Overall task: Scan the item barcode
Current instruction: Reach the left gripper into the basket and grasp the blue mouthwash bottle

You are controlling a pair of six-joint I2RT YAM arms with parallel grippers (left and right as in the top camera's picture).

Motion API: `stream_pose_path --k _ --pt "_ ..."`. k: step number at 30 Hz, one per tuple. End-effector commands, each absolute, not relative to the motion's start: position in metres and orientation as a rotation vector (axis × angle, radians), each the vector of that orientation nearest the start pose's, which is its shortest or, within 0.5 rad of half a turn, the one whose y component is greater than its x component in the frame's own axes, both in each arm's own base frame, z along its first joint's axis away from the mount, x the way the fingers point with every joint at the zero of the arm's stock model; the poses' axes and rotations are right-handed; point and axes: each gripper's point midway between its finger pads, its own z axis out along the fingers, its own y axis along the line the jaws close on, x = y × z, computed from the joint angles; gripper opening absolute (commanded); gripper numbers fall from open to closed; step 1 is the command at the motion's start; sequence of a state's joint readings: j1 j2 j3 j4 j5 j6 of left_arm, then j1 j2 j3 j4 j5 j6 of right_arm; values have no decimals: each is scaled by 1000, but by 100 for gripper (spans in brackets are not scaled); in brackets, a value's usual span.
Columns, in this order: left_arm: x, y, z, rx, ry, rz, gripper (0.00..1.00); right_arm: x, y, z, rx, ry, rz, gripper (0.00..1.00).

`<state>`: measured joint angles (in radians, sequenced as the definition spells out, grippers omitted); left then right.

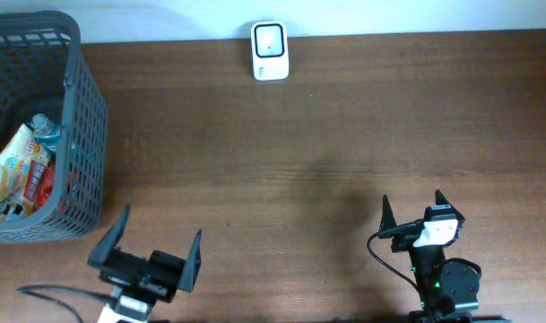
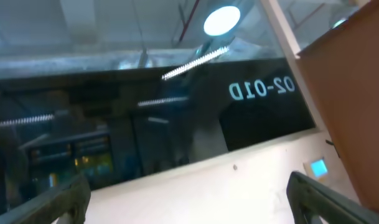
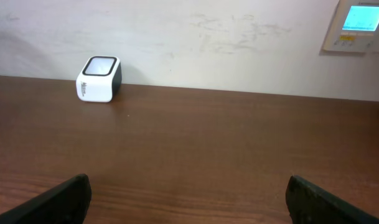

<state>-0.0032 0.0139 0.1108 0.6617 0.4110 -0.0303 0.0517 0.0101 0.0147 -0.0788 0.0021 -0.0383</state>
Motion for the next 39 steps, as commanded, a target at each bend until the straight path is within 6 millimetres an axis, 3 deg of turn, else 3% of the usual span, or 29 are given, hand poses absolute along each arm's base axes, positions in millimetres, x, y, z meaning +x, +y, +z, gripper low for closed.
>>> stream_pose_path --k 1,3,4,6,7,9,11,12,14,16,17,20,23,25,27,30,34,35,39 --pt "168 -49 426 325 875 -8 99 246 9 155 -65 1649 -10 98" --pt "197 -42 442 316 1084 19 99 246 9 155 -65 1649 -10 98" --pt "219 -59 439 405 1254 -82 99 246 9 155 -65 1649 -10 98" --pt "243 -90 424 561 1433 -284 99 246 9 155 -65 1649 -10 98" --pt "263 -98 420 599 1476 -348 99 246 9 155 -65 1649 -10 99" --pt "303 -94 428 571 1552 -358 99 246 9 155 -65 1649 -10 98" --pt "343 -65 437 369 1741 -303 99 246 9 155 -65 1649 -10 98" --pt "365 -37 442 247 1912 -192 99 246 9 155 -65 1649 -10 98" --pt "380 -10 453 151 2057 -44 99 246 9 155 -65 1649 -10 98" --pt "385 -7 465 146 2094 -32 99 246 9 155 -65 1649 -10 98" --pt "389 3 469 109 2094 31 99 246 9 155 -65 1649 -10 99" --pt "386 62 475 -362 2046 180 99 246 9 155 -65 1649 -10 98" --pt "372 123 473 -693 1966 194 99 246 9 155 -65 1649 -10 99" --pt "357 167 457 -856 1966 255 99 246 9 155 -65 1649 -10 98" --pt "352 199 433 -955 2013 309 99 246 9 155 -65 1649 -10 98" --pt "354 229 384 -1069 2142 354 99 246 9 155 -65 1649 -10 98" --pt "372 241 314 -1139 2344 346 99 246 9 155 -65 1649 -10 98" --pt "382 240 286 -1150 2422 301 99 246 9 155 -65 1649 -10 98" --pt "409 232 240 -1003 2588 176 99 246 9 155 -65 1649 -10 98"
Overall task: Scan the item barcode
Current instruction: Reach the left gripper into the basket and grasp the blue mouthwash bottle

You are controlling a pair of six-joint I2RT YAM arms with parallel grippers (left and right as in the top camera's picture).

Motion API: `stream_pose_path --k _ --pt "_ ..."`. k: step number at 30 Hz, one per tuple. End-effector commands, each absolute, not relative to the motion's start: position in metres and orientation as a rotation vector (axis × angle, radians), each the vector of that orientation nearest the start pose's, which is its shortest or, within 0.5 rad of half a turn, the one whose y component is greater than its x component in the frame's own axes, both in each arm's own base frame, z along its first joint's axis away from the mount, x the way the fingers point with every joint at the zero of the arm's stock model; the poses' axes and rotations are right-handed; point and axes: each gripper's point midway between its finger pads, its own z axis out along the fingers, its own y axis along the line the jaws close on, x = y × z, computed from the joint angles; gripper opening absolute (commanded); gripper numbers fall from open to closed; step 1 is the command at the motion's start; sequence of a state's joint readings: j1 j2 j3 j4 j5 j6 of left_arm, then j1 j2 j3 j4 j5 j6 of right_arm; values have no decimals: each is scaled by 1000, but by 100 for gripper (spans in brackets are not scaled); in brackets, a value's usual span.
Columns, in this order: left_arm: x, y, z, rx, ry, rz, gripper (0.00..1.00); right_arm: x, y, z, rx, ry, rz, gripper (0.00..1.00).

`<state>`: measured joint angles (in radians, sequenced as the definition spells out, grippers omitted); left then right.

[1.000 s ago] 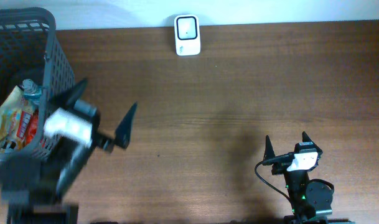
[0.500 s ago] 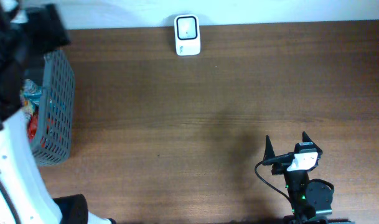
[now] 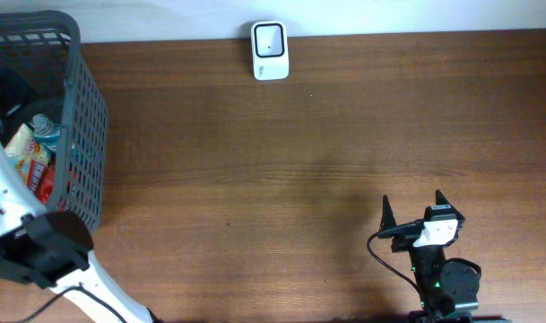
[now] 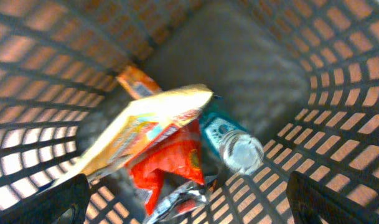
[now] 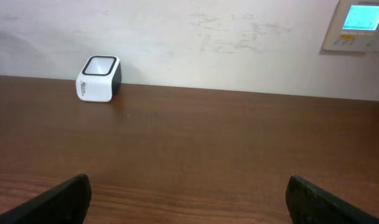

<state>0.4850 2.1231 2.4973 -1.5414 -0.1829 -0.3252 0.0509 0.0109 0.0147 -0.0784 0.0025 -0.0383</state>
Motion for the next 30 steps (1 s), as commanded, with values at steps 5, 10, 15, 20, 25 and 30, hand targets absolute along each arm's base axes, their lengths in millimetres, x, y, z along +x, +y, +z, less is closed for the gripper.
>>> stream_pose_path --k 5,10,15,20,25,30 --pt "430 226 221 -878 2634 77 88 246 9 155 -65 1649 -10 98" --pt "423 223 206 -902 2697 64 78 246 9 155 -65 1649 -10 98" --pt "419 228 175 -937 2785 98 79 246 9 155 -65 1649 -10 98" --pt "422 229 159 -945 2814 91 62 246 9 155 -65 1649 -10 98" --pt "424 228 160 -944 2807 70 54 246 9 155 -65 1649 -10 98" --pt "424 227 160 -944 2808 64 30 246 9 155 -65 1649 -10 98"
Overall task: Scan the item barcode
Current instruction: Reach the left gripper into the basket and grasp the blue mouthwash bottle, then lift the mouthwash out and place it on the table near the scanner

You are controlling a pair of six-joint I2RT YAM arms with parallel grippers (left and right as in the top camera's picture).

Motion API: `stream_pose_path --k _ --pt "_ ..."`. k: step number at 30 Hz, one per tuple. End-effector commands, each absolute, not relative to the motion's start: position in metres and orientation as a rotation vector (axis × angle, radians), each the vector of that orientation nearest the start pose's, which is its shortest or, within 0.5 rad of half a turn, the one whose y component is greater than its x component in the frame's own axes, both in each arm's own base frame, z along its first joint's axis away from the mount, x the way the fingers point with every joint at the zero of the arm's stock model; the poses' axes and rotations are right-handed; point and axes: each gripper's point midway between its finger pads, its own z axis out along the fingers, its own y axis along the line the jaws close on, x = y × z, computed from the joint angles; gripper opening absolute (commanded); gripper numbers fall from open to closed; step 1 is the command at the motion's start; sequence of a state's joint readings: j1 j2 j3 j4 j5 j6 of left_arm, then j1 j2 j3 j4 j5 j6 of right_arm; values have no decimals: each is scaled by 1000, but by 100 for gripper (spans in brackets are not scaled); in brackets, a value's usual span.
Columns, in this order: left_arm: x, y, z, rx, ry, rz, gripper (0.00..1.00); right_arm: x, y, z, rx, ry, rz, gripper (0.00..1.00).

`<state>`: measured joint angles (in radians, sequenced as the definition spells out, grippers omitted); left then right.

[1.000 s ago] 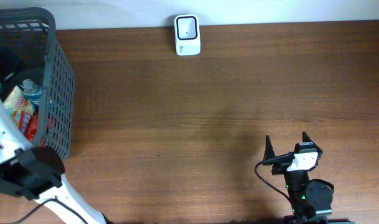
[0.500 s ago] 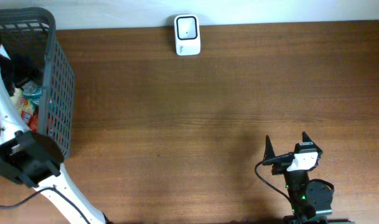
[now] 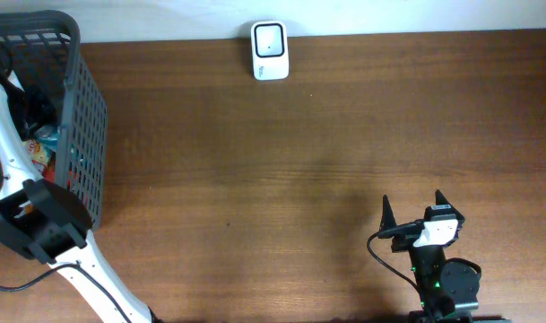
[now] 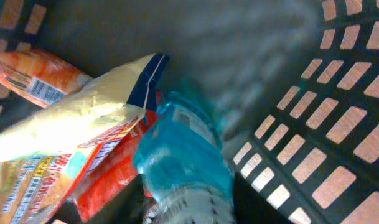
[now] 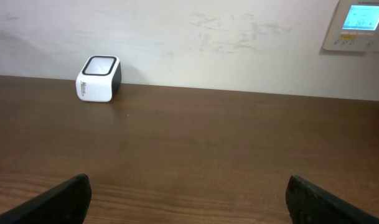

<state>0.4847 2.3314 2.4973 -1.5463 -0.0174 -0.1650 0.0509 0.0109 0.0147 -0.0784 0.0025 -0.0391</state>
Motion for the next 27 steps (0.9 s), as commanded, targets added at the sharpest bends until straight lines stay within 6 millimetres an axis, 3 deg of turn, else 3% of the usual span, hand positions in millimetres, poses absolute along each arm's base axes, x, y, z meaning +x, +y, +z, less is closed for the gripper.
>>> stream_pose_path --k 1,4,5,6,8,15,17,19,21,22,24,27 --pt "423 227 161 -944 2809 64 27 246 9 155 -65 1649 -10 98" --pt "421 226 161 -951 2814 61 30 246 9 155 -65 1649 -10 98" --pt "420 225 161 -952 2818 61 38 246 9 155 -65 1649 -10 98" --pt "419 225 161 -954 2825 59 52 246 9 155 -65 1649 -10 98" --pt "417 224 160 -957 2834 57 54 246 9 155 -65 1649 -10 99" --pt "419 219 161 -953 2833 12 18 246 9 155 -65 1649 -10 98" --pt "422 215 171 -941 2807 -19 18 246 9 155 -65 1649 -10 98" --pt "422 216 194 -923 2757 -6 14 246 9 155 -65 1649 -10 98" --pt "423 216 233 -888 2663 18 14 246 9 155 -65 1649 -10 98" --pt "422 216 263 -859 2585 36 14 246 9 155 -65 1649 -10 98" --pt "419 214 302 -830 2476 56 13 246 9 155 -65 1649 -10 98" --pt "405 196 373 -783 2275 13 11 246 9 155 -65 1649 -10 98"
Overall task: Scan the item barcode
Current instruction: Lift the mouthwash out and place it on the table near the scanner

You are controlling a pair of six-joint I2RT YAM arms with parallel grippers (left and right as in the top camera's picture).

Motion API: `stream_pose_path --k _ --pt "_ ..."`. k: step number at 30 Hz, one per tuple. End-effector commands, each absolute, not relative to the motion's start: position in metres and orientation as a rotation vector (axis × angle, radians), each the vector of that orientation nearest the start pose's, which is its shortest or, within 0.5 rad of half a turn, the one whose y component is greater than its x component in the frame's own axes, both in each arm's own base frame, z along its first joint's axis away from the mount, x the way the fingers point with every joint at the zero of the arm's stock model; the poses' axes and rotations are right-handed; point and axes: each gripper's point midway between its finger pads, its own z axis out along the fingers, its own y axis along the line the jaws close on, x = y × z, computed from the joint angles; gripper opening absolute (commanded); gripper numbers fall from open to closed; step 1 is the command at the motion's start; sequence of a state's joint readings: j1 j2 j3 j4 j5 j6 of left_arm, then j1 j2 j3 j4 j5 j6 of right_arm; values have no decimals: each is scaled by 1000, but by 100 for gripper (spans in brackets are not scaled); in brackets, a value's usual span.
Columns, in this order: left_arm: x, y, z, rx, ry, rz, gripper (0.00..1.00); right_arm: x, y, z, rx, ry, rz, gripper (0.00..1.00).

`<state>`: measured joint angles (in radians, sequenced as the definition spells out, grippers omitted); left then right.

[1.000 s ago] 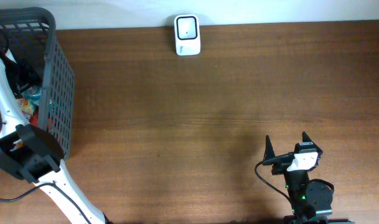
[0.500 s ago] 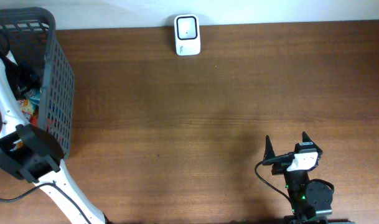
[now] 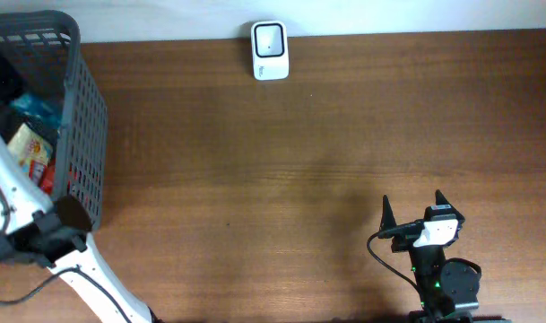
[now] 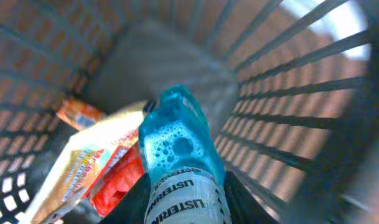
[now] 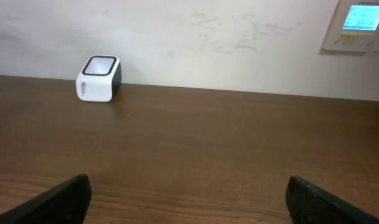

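Note:
A blue Listerine mouthwash bottle [image 4: 177, 146] is gripped by my left gripper [image 4: 185, 186], which is shut on its labelled body inside the grey mesh basket [image 4: 282, 93]. The bottle hangs above the snack bags on the basket floor. From overhead the bottle [image 3: 32, 106] shows as a teal patch in the basket [image 3: 84, 117] at the far left. The white barcode scanner [image 3: 270, 38] stands at the table's back edge, also in the right wrist view [image 5: 99, 78]. My right gripper [image 3: 411, 208] rests open near the front right, far from the scanner.
A yellow snack bag [image 4: 83, 165], a red packet [image 4: 117, 183] and an orange packet [image 4: 74, 112] lie on the basket floor under the bottle. The basket walls stand close around my left gripper. A wall panel [image 5: 361, 23] hangs behind the brown table [image 3: 299, 161].
The bottle lay among the bags with my left gripper close over it; now the gripper is shut on it and holds it higher above the bags. The right arm has not moved.
My left gripper was open at the table's front edge, its camera facing the ceiling. Then it was open over the basket, looking down on the bags and bottle. Then it was close down on the bottle, and now it holds the bottle raised inside the basket.

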<state>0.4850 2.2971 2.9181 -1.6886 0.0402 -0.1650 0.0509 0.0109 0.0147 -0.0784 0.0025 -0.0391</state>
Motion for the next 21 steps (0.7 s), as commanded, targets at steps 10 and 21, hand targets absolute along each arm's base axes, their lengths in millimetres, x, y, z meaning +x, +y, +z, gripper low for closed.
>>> stream_pose_path --k 10,21 --pt "375 17 518 -186 1950 -694 3 246 9 155 -65 1649 -10 99" --pt "431 -160 416 90 2279 -613 3 246 9 155 -65 1649 -10 98"
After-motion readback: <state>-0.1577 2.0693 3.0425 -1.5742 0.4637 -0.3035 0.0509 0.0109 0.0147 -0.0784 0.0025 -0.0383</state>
